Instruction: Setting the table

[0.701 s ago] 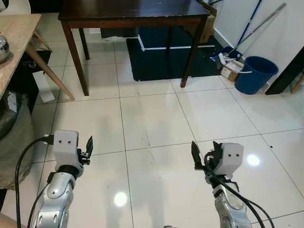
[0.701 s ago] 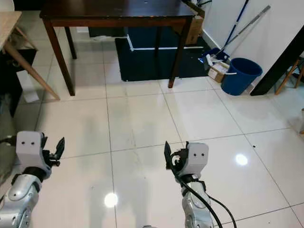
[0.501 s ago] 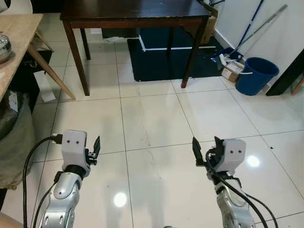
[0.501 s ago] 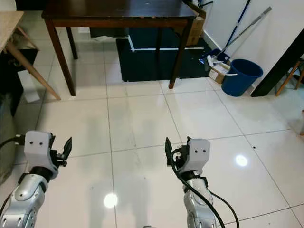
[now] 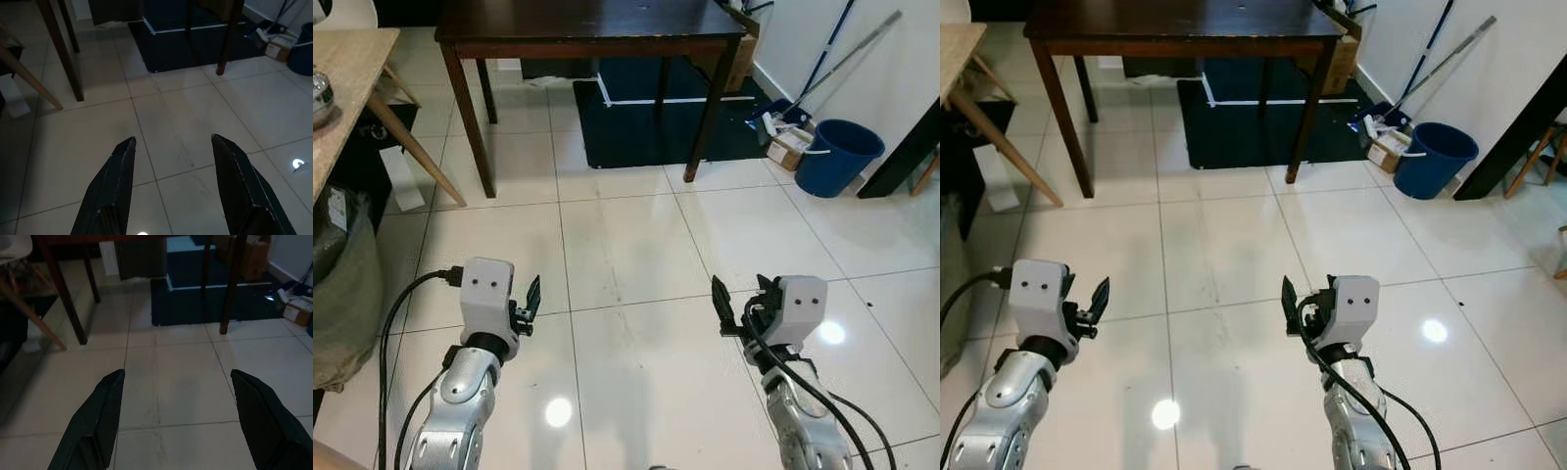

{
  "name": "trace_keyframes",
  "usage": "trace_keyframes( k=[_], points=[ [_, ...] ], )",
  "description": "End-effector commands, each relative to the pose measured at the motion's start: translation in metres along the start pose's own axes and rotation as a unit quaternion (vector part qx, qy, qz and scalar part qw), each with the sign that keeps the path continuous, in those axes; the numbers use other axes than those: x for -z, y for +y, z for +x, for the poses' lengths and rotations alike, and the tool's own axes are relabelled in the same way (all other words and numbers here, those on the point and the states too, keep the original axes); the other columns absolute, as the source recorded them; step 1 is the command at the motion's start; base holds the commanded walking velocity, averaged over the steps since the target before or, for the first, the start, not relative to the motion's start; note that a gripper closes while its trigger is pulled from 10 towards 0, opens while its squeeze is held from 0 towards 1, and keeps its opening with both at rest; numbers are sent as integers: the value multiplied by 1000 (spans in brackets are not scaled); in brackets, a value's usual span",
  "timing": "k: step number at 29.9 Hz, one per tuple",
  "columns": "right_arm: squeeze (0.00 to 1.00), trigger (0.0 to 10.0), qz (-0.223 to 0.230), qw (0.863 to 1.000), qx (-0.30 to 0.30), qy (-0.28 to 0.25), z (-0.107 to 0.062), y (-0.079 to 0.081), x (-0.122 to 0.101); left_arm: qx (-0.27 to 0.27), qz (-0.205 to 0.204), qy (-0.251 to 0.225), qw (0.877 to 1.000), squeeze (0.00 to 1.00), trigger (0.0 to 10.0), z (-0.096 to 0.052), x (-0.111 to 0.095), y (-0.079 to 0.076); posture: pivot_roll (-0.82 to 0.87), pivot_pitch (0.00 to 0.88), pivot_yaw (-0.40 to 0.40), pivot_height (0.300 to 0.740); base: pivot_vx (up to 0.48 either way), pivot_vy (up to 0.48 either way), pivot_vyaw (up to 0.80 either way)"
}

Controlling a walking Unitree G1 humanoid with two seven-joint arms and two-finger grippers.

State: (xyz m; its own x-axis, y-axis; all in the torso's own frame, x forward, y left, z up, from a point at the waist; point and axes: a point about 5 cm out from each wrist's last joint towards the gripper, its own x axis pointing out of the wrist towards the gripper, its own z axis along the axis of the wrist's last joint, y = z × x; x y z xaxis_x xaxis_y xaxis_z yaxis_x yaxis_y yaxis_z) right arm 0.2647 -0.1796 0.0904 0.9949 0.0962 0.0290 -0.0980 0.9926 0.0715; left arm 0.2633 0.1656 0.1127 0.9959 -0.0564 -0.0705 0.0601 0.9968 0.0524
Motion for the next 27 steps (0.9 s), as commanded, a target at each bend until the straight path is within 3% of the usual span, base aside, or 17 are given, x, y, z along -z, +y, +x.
trace_keyframes(
  k=[1, 5, 9, 20, 21, 23, 27],
  points=[
    [0, 10000, -6, 1000, 4, 5, -2, -6, -1, 4, 1, 3, 1000, 0, 10000, -1, 1, -3, -139, 0, -40, 740, 0, 0, 0],
    [0, 10000, -12, 1000, 9, 2, 0, -13, -5, 3, -8, 1, 1000, 0, 10000, -1, 0, -4, -145, 0, -54, 740, 0, 0, 0],
    [0, 10000, -20, 1000, 2, -6, 11, -17, -14, 15, 17, -26, 999, 0, 10000, 6, -10, -10, -133, 0, -63, 740, 0, 0, 0],
    [0, 10000, 5, 1000, -17, -14, 17, 4, -14, 51, 54, -50, 996, 0, 10000, 17, -22, -20, -126, 0, -4, 740, 0, 0, 0],
    [0, 10000, 17, 999, -35, -18, 17, 17, -14, 65, 58, -57, 995, 0, 10000, 18, -23, -26, -131, 0, 11, 740, 0, 0, 0],
    [0, 10000, 21, 999, -44, -21, 17, 22, -14, 64, 59, -60, 994, 0, 10000, 19, -23, -27, -131, 0, 11, 740, 0, 0, 0],
    [0, 10000, 19, 997, -63, -36, 21, 31, -22, -2, 67, -81, 994, 0, 10000, 24, -27, -16, -146, 0, 20, 740, 0, 0, 0]
  ],
)
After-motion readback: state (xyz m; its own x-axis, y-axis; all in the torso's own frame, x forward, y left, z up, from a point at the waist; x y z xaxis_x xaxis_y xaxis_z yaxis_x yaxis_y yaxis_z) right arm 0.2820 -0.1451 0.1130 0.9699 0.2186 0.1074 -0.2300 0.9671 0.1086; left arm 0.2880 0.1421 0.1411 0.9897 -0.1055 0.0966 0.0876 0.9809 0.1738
